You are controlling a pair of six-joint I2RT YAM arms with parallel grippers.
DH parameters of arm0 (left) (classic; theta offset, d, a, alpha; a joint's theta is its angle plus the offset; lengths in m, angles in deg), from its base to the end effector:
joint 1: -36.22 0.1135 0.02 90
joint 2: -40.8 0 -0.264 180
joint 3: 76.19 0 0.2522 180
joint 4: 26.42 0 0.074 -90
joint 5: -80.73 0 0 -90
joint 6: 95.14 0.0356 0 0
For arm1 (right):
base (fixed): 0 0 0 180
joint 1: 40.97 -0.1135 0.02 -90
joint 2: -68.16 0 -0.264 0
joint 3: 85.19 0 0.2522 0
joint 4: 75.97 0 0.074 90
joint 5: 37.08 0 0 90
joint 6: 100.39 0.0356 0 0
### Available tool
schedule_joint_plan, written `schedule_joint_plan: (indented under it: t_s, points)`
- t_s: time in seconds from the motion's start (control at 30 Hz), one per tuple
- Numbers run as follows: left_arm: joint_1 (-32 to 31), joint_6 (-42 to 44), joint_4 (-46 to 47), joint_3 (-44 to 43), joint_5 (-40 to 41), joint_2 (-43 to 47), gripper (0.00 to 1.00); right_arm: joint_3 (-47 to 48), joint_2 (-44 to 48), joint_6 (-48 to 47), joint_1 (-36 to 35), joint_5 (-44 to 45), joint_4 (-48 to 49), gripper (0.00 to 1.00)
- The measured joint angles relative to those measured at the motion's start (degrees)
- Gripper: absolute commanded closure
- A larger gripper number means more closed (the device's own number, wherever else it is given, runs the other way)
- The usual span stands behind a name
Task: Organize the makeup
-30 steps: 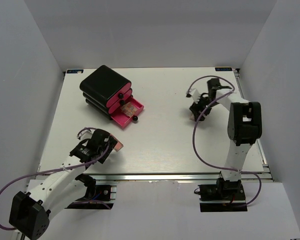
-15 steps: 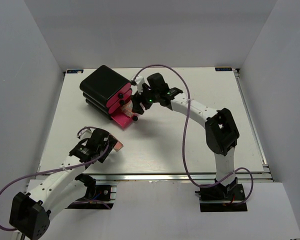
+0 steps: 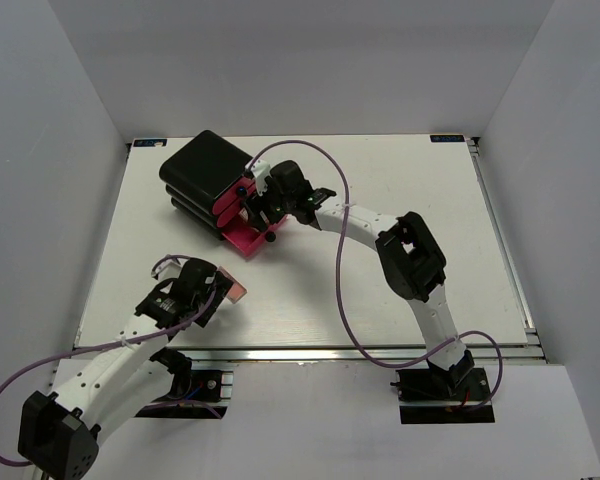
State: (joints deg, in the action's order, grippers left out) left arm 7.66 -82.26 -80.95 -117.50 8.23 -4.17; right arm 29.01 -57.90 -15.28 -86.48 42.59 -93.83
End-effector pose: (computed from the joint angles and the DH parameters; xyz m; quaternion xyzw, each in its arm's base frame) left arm 0.1297 -0.0584 0.1922 -0.4289 0.8493 -0.1275 0.2802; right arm 0.3577 0.3732 0.2210 -0.4076 0.7601 0.2466 0.4420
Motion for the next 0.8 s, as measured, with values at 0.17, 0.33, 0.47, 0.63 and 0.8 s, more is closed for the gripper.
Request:
schedule_joint_plan:
  t_s: [0.17,0.33,0.47,0.63,0.8]
  points:
    - [0.0,-0.1,0.0,0.0,0.0,0.1,0.13,0.0,0.0,-0.1,0.0,1.9,1.3,0.64]
    - [0.0,0.0,0.0,0.0,0.0,-1.0,0.13,-2.5,0.5,-1.3,0.0,3.1,2.9,0.61]
    - [0.0,0.1,0.2,0.0,0.0,-2.2,0.13,-4.8,0.7,-2.1,0.0,4.2,3.0,0.41]
    - [0.1,0.2,0.3,0.0,0.0,-2.9,0.13,-5.2,0.7,-3.1,0.0,4.6,2.9,0.20]
    - [0.2,0.2,0.3,0.0,0.0,-3.0,0.13,-5.9,1.0,-3.2,0.0,4.2,2.9,0.18]
